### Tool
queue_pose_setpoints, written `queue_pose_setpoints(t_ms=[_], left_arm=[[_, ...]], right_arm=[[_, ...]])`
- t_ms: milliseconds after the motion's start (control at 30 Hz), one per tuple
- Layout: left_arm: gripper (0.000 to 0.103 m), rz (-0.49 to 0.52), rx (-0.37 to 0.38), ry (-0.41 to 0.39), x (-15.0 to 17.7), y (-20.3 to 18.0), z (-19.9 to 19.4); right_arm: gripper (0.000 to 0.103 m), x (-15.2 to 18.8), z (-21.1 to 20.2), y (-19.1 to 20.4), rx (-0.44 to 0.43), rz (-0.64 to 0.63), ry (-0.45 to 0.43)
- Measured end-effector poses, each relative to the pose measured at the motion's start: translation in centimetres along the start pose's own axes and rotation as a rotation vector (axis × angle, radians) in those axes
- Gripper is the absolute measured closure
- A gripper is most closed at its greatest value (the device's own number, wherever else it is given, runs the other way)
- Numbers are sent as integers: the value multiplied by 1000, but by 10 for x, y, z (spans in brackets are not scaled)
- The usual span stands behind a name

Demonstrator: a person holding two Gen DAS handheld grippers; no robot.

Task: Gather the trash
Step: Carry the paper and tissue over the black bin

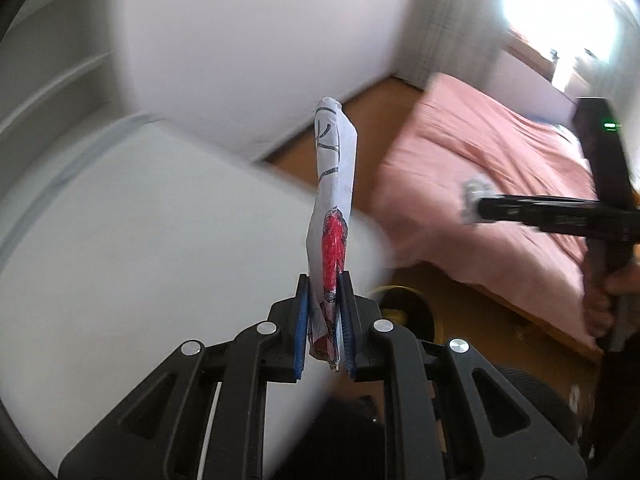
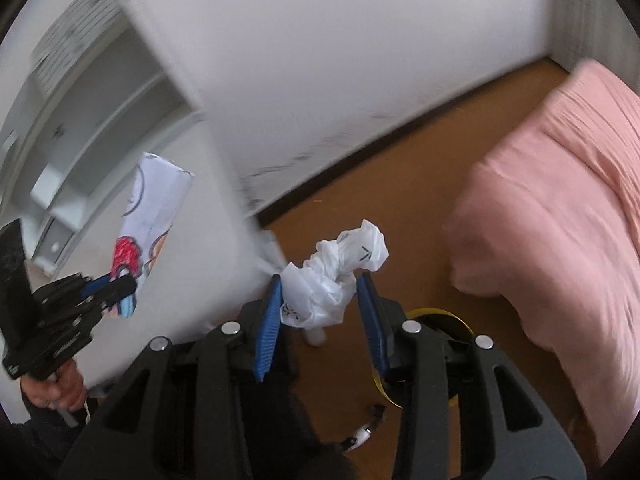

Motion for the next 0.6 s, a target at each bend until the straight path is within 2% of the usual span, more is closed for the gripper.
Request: queue_pose_setpoints(t_ms=[133,267,433,600], left_arm=[[89,135,78,50,-8,-82,43],[89,211,117,145,1,-121,99],[89,241,119,300,26,-129,178],[89,226,112,437,56,-122,248]], right_arm=[[65,35,6,-81,44,132,6],[65,70,32,-137,51,220,50],[65,102,89,-180,24,298,145],[65,128,146,-197,-6,342,250]])
Point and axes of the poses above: each gripper's, at about its wrist camera, not at the fingertips, and z roughly the way its jaws point, y to its left, x to its underside, the point moved 9 cm from there along z, roughly the way its jaws point, and after that the axes turned 13 degrees about y, right-handed, at the moved point
